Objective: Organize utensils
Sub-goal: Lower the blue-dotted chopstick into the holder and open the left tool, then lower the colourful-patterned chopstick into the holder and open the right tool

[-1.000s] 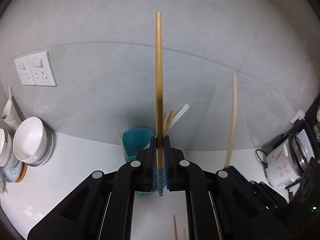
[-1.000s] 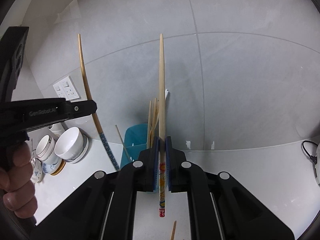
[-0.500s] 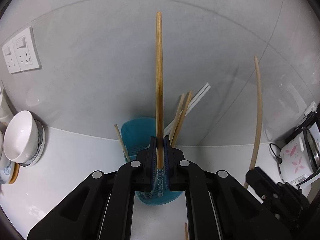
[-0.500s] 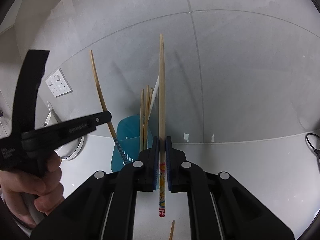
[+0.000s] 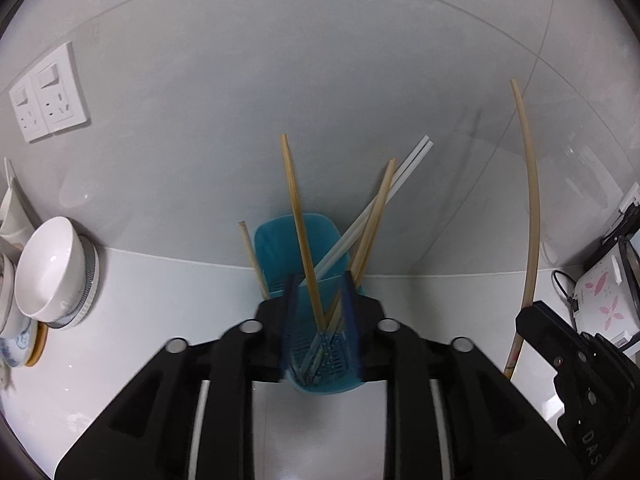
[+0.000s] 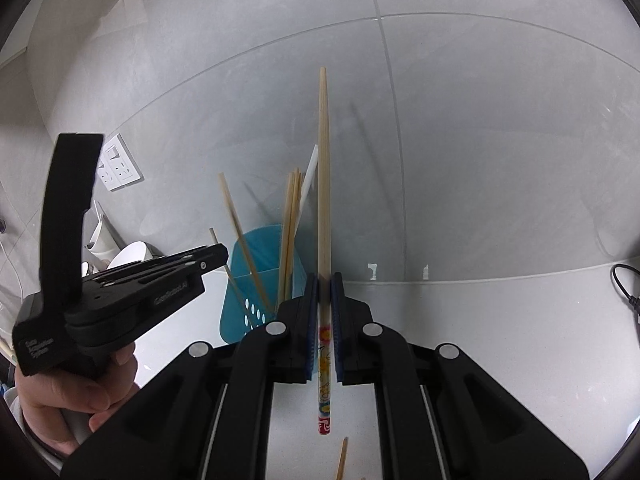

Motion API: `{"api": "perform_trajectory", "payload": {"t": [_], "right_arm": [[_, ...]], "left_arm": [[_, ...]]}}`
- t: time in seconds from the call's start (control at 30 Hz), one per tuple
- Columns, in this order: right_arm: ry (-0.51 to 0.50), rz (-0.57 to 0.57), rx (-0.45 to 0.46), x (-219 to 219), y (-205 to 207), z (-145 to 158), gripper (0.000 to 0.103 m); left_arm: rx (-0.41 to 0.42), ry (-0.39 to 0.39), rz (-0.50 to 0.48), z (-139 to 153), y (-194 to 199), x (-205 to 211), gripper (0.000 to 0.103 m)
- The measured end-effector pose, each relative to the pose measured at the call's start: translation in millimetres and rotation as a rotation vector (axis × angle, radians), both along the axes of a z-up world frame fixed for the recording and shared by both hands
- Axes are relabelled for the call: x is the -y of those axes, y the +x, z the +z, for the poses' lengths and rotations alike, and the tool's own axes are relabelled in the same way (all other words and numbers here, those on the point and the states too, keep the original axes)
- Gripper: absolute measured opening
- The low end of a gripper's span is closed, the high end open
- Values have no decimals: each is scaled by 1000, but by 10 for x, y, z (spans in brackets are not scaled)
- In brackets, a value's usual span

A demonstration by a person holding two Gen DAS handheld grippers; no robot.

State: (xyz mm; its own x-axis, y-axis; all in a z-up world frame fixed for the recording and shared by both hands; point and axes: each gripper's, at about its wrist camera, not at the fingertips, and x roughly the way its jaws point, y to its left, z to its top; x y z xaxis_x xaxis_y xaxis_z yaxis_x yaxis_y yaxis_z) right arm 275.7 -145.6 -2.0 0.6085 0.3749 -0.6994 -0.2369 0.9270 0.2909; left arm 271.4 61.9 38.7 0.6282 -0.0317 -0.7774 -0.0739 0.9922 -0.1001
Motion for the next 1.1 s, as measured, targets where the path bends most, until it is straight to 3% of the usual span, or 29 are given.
{"api": "perform_trajectory", "payload": {"t": [0.23,0.43,0.87,1.1], "right_arm": [[14,31,29,-57,10,64,6],[38,63,55,-214,64,116,6],[90,112,109,-552,180,192,6],[119,97,152,-623,238,109,6]], "left_arm": [[9,0,17,59,-252,-127,58],[19,5,45,62,-427,-311,76],[27,3,106,97,-618,-615,96],[31,7,121,122,-622,-673,97]]}}
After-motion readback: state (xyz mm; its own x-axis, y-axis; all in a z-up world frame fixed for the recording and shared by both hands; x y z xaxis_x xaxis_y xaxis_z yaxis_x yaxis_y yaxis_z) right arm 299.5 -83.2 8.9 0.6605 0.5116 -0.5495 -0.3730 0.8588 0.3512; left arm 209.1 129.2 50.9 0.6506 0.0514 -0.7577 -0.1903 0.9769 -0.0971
